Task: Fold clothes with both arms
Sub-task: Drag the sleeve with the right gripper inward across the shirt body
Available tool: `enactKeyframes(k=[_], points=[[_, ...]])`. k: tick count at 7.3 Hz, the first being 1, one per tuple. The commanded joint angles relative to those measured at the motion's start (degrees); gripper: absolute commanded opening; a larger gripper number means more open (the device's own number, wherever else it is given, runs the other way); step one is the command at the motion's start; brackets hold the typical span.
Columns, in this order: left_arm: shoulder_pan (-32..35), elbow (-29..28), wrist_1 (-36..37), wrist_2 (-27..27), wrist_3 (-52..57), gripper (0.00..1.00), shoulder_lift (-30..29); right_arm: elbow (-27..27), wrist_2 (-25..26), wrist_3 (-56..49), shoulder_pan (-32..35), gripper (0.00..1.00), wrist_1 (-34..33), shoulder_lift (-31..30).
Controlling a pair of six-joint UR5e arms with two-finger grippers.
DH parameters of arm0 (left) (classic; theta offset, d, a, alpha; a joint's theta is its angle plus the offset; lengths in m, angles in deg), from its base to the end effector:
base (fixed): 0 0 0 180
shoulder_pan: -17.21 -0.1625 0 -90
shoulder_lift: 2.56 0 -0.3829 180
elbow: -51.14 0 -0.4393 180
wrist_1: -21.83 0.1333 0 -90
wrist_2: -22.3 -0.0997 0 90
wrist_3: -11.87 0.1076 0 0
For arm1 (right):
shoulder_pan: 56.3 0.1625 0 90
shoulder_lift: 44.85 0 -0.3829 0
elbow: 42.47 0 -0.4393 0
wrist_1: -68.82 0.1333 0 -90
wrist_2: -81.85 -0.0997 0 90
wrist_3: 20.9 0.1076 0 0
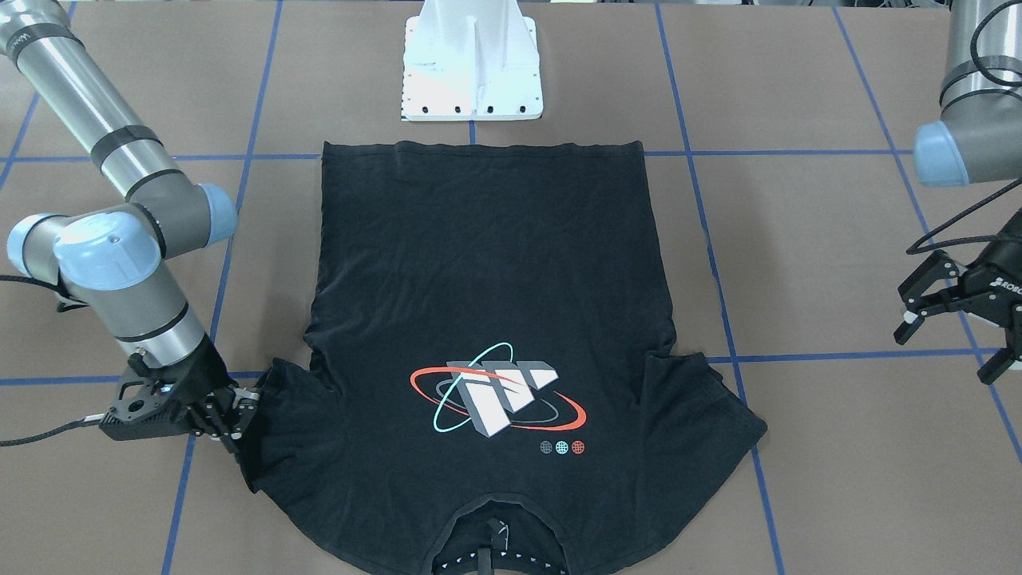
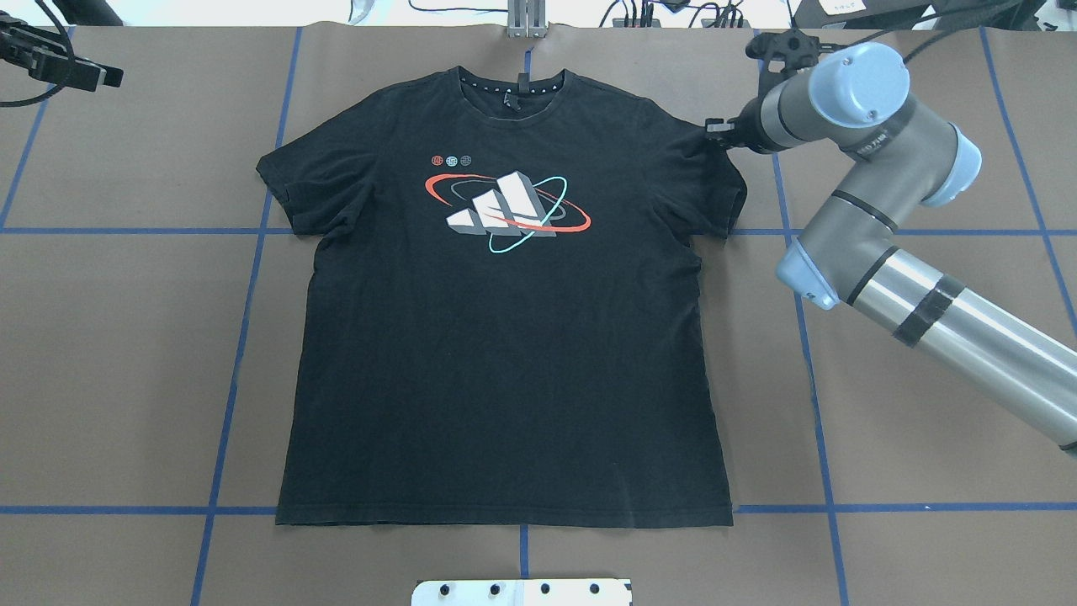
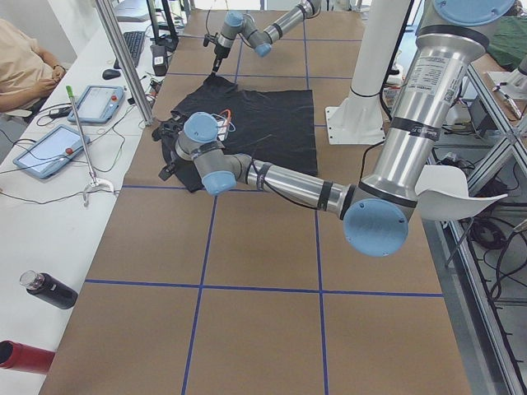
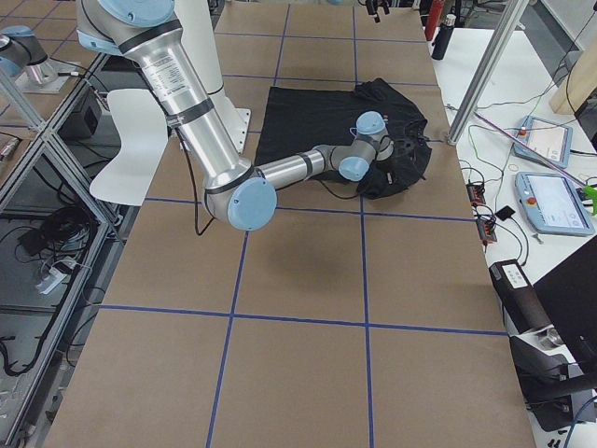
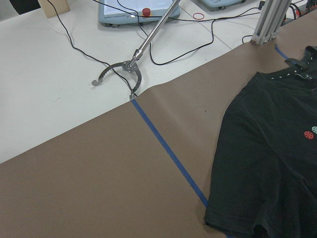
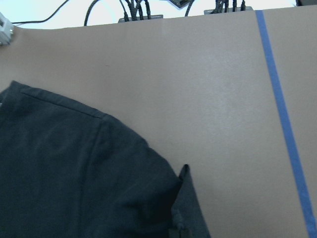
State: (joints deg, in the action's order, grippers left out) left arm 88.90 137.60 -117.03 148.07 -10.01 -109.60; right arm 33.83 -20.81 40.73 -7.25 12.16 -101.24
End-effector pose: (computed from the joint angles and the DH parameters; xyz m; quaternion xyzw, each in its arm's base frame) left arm 0.1414 -0.6515 0.3782 0.3724 0.4160 0.1336 0.8188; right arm -0.4210 -0.6525 0.3147 0.2016 -0.4092 0.1109 0.8829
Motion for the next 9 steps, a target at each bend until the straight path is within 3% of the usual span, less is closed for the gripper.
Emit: enactKeyframes(k=[1,2,4,7,8,9], points=[[-0.1,0.0,0.0,0.0,0.0,1.0,0.0,2.5,8.1,8.9,-5.9,0.0,-11.0,7.2],[-0.1,0.0,0.0,0.0,0.0,1.0,0.0,1.5,10.4,12.8,-8.7,0.0,-14.8,11.1],[-0.1,0.0,0.0,0.0,0.0,1.0,0.0,-7.0,15.6,16.0,-11.9,0.0,-15.1,16.9],[-0.1,0.0,0.0,0.0,-0.1,1.0,0.0,-8.7,16.5,15.8,-12.7,0.0,-14.9,16.9],[-0.2,-0.1,0.0,0.0,-0.1,1.0,0.0,-9.2,16.6,15.1,-12.8,0.99,-14.8,16.8],[-0.6,-0.4,0.1,-0.1,-0.2,1.0,-0.1,-9.2,16.5,14.8,-12.4,1.0,-14.8,17.4]])
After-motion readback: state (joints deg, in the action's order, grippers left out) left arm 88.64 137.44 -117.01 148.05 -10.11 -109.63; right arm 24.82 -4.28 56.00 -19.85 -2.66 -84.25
